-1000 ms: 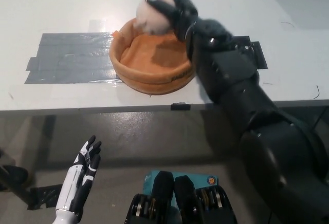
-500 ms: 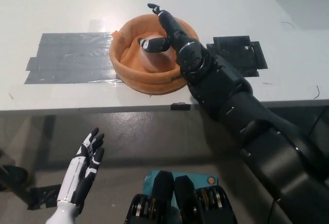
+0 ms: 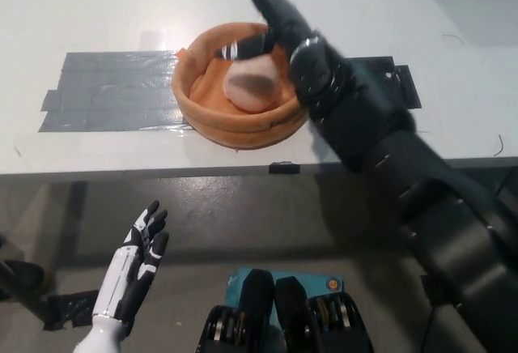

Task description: A person hands a emotional support dumpling to the robot which it grabs with its right hand and places in the soft place kept infront of it in the centre of the desk

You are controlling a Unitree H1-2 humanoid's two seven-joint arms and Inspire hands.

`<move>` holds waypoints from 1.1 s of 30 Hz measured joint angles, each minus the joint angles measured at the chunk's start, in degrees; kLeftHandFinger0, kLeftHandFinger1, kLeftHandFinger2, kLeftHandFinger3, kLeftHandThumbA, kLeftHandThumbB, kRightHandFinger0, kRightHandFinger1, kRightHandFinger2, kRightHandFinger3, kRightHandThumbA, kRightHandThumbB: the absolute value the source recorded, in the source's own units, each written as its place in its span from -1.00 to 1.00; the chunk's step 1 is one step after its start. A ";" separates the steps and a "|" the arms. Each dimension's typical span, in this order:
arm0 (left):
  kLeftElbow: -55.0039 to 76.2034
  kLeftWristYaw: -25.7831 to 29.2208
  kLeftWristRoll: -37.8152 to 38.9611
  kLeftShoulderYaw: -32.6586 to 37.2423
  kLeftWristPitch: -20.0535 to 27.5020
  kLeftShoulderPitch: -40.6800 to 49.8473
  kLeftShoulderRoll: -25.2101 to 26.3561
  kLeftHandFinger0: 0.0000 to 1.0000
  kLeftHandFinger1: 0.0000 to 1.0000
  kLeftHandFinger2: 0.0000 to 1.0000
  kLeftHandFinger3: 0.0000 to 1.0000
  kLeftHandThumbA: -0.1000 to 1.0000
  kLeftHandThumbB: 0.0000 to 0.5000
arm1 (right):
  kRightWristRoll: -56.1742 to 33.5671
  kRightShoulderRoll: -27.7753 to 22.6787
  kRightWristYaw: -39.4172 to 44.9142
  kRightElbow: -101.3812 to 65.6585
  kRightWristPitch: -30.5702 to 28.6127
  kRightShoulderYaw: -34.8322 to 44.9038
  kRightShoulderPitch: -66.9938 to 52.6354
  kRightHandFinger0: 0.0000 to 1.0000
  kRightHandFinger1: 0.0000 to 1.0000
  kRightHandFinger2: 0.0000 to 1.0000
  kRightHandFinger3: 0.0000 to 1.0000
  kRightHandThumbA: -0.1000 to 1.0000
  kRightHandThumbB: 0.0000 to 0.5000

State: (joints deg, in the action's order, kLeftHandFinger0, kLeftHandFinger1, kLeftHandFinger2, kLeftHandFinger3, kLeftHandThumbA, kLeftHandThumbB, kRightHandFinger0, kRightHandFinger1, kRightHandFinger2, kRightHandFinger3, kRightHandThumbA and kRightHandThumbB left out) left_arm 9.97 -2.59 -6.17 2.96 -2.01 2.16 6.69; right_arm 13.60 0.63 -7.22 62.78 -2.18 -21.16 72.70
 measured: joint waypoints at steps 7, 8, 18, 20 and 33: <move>-0.32 0.02 0.05 -0.16 -0.20 -0.94 -0.02 1.00 1.00 1.00 1.00 0.79 -0.81 | -0.14 -3.79 0.62 -16.37 0.62 2.83 -6.58 1.00 1.00 1.00 1.00 1.00 0.51; -0.35 0.02 0.05 -0.16 -0.25 -1.01 -0.04 1.00 1.00 1.00 1.00 0.83 -0.77 | -0.14 -4.26 0.82 -18.75 0.86 3.07 -8.25 1.00 1.00 1.00 1.00 1.00 0.51; -1.67 0.02 0.05 -0.20 -0.73 -1.33 -0.05 1.00 1.00 1.00 1.00 0.81 -0.79 | -0.21 -7.94 2.00 -37.53 3.21 4.29 -26.33 1.00 1.00 1.00 1.00 1.00 0.14; -2.09 0.02 0.05 -0.21 -0.82 -1.53 -0.04 1.00 1.00 1.00 1.00 0.82 -0.82 | -0.24 -8.66 2.22 -42.27 3.78 4.63 -31.24 1.00 1.00 1.00 1.00 1.00 -0.01; -3.03 0.02 0.05 -0.40 -1.34 -4.72 0.01 1.00 1.00 1.00 1.00 0.80 -0.92 | -2.48 -10.90 2.38 -68.07 3.34 11.21 -58.02 1.00 1.00 1.00 1.00 0.81 -0.48</move>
State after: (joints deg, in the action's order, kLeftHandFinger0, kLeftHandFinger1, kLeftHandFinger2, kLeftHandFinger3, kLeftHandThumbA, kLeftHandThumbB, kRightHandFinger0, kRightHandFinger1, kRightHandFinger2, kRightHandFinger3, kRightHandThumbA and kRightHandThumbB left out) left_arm 6.94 -2.57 -6.12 2.56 -3.34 -2.56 6.71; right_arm 11.12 -10.27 -4.84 -5.29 1.16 -9.95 14.68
